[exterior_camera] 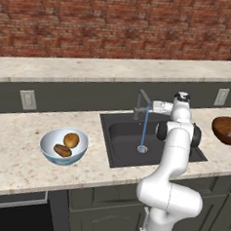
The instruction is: Pick the potatos from the sink and place them in one bowl. Place the eggplant in the other bowl. Then turn off the sink faucet.
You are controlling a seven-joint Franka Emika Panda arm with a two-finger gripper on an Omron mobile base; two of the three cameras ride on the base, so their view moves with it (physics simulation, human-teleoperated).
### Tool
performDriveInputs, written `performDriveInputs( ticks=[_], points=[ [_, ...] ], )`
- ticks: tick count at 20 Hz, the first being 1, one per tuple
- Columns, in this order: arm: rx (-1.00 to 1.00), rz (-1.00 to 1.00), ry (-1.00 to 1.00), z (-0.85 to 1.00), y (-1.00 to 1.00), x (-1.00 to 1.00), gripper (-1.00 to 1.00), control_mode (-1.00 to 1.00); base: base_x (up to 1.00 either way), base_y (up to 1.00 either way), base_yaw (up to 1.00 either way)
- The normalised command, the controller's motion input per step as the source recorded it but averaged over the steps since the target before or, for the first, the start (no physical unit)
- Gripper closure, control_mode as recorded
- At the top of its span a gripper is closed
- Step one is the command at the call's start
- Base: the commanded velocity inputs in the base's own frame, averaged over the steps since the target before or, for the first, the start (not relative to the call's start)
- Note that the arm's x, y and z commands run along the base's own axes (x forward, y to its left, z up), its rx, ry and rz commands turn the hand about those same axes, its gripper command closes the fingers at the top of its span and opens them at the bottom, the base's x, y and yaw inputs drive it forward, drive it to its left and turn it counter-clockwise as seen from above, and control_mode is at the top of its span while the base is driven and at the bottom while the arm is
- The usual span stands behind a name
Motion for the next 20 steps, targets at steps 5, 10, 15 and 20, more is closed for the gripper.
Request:
performDriveInputs(
  ticks=[5,10,15,20],
  points=[
    [0.0,0.0,0.0,0.0,0.14,0.18,1.0,-1.0,0.0,0.0,0.0],
    [0.0,0.0,0.0,0.0,0.0,0.1,1.0,-1.0,0.0,0.0,0.0],
    [0.0,0.01,0.0,0.0,-0.02,0.04,1.0,-1.0,0.0,0.0,0.0],
    [0.0,0.02,0.0,0.0,-0.1,0.0,1.0,-1.0,0.0,0.0,0.0]
  ],
)
